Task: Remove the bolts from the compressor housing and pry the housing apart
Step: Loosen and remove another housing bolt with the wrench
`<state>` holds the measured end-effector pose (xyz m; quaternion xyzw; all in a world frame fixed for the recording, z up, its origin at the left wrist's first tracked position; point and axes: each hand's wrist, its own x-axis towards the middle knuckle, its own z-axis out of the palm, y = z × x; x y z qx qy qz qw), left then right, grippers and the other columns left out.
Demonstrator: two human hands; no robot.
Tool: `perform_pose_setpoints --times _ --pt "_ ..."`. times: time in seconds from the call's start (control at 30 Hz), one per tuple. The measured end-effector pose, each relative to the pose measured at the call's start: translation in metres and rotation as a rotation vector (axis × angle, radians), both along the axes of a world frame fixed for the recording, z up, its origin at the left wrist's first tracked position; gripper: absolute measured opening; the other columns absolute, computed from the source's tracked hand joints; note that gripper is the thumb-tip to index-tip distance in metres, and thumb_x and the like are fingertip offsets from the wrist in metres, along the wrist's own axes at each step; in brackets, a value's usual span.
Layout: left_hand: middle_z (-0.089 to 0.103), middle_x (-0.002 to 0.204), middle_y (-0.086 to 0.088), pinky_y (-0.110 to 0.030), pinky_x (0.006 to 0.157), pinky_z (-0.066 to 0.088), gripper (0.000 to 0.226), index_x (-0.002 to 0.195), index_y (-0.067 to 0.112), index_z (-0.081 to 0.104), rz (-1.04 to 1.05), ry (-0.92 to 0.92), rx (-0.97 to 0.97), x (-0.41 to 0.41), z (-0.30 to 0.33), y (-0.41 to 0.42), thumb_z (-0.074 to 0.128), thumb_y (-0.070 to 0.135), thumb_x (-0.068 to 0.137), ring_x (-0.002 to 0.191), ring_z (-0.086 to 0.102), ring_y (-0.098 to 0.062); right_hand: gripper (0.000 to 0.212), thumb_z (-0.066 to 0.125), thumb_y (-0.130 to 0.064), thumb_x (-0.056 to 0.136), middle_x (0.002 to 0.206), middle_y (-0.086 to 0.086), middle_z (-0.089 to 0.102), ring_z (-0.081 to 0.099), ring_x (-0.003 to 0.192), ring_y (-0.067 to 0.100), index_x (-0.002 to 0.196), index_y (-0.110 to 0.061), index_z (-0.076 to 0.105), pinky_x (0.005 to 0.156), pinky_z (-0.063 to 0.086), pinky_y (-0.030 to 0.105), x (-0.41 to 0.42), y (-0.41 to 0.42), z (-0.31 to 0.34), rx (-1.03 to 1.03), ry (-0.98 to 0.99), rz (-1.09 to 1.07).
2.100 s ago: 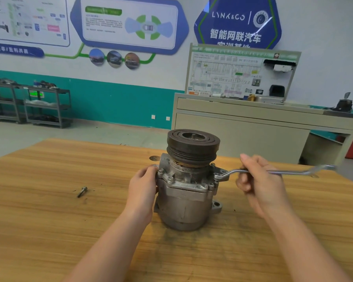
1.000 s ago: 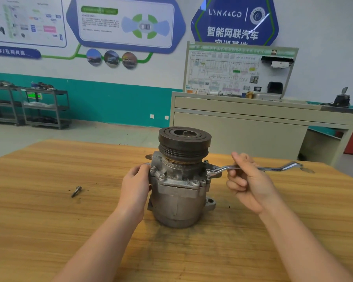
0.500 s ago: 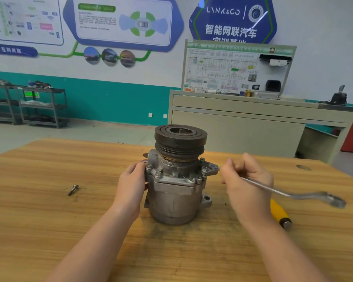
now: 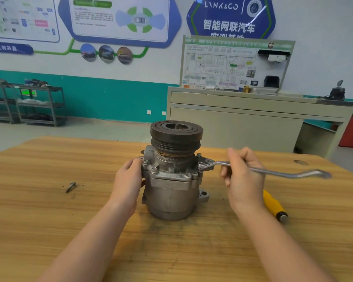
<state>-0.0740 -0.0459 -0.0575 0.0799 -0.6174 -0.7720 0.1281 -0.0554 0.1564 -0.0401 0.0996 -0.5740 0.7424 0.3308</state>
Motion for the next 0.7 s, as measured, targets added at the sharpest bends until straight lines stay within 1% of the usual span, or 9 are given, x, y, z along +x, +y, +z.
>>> perform_pose_setpoints --times 0.07,0.13,0.2,0.27,0.33,0.4,0.47,0.6,0.7 --pt "0.073 0.101 -0.004 -0.030 0.075 0.051 0.028 0.103 0.017 0.069 0.003 0.001 -0.007 0.000 0.000 0.001 0.041 0.019 0.101 0.097 0.065 -0.017 0.032 0.058 -0.017 0.096 0.049 0.002 0.045 0.039 0.037 0.009 0.066 -0.018 0.046 0.035 0.029 0.017 -0.012 0.003 0.004 -0.269 -0.242 0.222" --pt "0.073 0.104 -0.006 -0.030 0.076 0.051 0.028 0.105 0.016 0.068 0.005 0.005 -0.016 0.000 0.000 0.001 0.041 0.019 0.101 0.100 0.065 -0.018 0.029 0.062 -0.025 0.092 0.047 0.001 0.045 0.037 0.034 0.007 0.070 -0.014 0.048 0.033 0.028 0.017 -0.018 0.006 0.008 -0.398 -0.353 0.381" --pt "0.073 0.104 -0.007 -0.031 0.077 0.051 0.029 0.105 0.014 0.068 0.000 0.007 -0.029 0.000 0.000 0.001 0.040 0.019 0.101 0.100 0.065 -0.019 0.027 0.069 -0.030 0.081 0.048 0.000 0.047 0.037 0.033 0.005 0.066 -0.015 0.054 0.032 0.028 0.016 -0.017 0.008 0.013 -0.477 -0.302 0.445" --pt "0.073 0.103 -0.007 -0.030 0.076 0.051 0.029 0.103 0.014 0.068 -0.005 0.006 -0.038 0.000 -0.001 0.001 0.039 0.018 0.101 0.098 0.065 -0.019 0.027 0.076 -0.031 0.071 0.048 -0.001 0.049 0.039 0.033 0.005 0.055 -0.020 0.056 0.032 0.029 0.015 -0.011 0.011 0.017 -0.491 -0.179 0.410" --pt "0.073 0.103 -0.008 -0.031 0.076 0.051 0.030 0.102 0.014 0.068 -0.003 0.009 -0.040 -0.001 -0.001 0.000 0.039 0.018 0.101 0.097 0.065 -0.019 0.036 0.078 -0.034 0.068 0.046 -0.001 0.050 0.040 0.033 0.007 0.050 -0.024 0.049 0.034 0.031 0.016 -0.001 0.012 0.018 -0.298 -0.054 0.244" --pt "0.072 0.104 -0.009 -0.032 0.078 0.051 0.030 0.102 0.013 0.068 0.000 0.008 -0.051 -0.001 -0.002 0.000 0.039 0.018 0.101 0.100 0.064 -0.021 0.044 0.078 -0.038 0.074 0.044 -0.001 0.052 0.043 0.034 0.008 0.050 -0.026 0.043 0.038 0.035 0.017 0.008 0.007 0.015 0.019 0.055 -0.029" --pt "0.072 0.106 -0.009 -0.033 0.082 0.052 0.030 0.103 0.013 0.068 -0.001 0.006 -0.059 -0.002 -0.002 0.000 0.038 0.019 0.102 0.104 0.064 -0.022 0.043 0.074 -0.039 0.081 0.046 0.000 0.055 0.048 0.036 0.007 0.052 -0.028 0.044 0.044 0.039 0.016 0.015 -0.004 0.009 0.242 0.183 -0.201" --pt "0.072 0.106 -0.007 -0.034 0.083 0.052 0.030 0.106 0.015 0.068 -0.003 0.001 -0.060 -0.001 -0.002 0.000 0.038 0.020 0.102 0.105 0.064 -0.021 0.046 0.067 -0.034 0.086 0.043 -0.001 0.044 0.045 0.041 0.014 0.053 -0.012 0.042 0.043 0.036 0.025 0.021 -0.018 0.001 0.448 0.397 -0.328" --pt "0.073 0.104 -0.005 -0.034 0.084 0.052 0.030 0.105 0.016 0.068 -0.004 0.008 -0.065 -0.001 -0.003 0.000 0.038 0.020 0.102 0.103 0.065 -0.020 0.043 0.066 -0.020 0.088 0.047 -0.005 0.038 0.033 0.044 0.009 0.053 -0.013 0.041 0.044 0.028 0.011 0.020 -0.024 -0.003 0.624 0.560 -0.518"
